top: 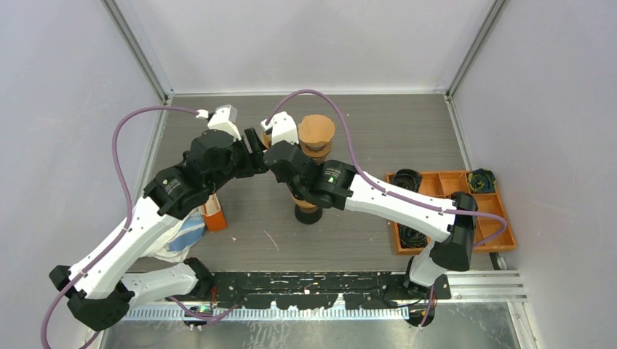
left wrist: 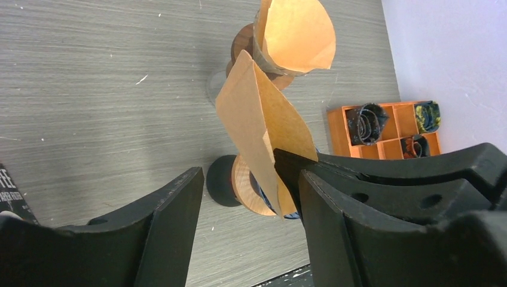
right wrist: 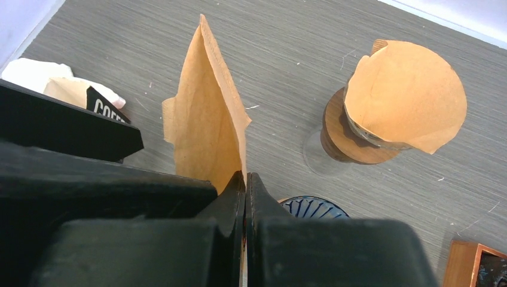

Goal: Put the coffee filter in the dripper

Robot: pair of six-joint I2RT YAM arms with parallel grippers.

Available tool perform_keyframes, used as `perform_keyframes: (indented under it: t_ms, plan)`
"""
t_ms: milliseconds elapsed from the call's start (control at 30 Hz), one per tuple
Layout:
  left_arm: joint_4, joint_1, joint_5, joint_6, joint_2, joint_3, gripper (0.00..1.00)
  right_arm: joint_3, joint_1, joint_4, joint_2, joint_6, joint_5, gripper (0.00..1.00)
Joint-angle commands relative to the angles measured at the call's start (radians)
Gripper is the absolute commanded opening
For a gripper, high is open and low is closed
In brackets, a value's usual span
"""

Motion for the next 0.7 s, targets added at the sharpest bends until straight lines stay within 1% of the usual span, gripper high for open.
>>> perform_keyframes:
  t_ms: [0, 133, 333, 367, 467, 667]
  plan:
    - [0.030, -0.016, -0.056, 0.001, 0.013, 0.018, 0.59, 0.047, 0.006, 0.030, -0.045, 0.024, 0.005, 0.01]
    - [0.004, -0.024, -0.092, 0.011, 0.020, 0.025, 0.52, 0.043, 0.006, 0.034, -0.060, 0.023, 0.009, 0.01]
    - [-0.033, -0.026, -0.115, 0.024, 0.030, 0.037, 0.33, 0.041, 0.006, 0.036, -0.072, 0.023, 0.011, 0.01]
    - [-0.036, -0.027, -0.117, 0.026, 0.032, 0.039, 0.28, 0.040, 0.006, 0.036, -0.073, 0.022, 0.011, 0.01]
    - [-0.052, -0.029, -0.119, 0.032, 0.039, 0.050, 0.19, 0.038, 0.004, 0.035, -0.075, 0.020, 0.015, 0.01]
    - [-0.098, -0.032, -0.127, 0.045, 0.050, 0.083, 0.08, 0.038, 0.002, 0.023, -0.084, 0.014, 0.024, 0.01]
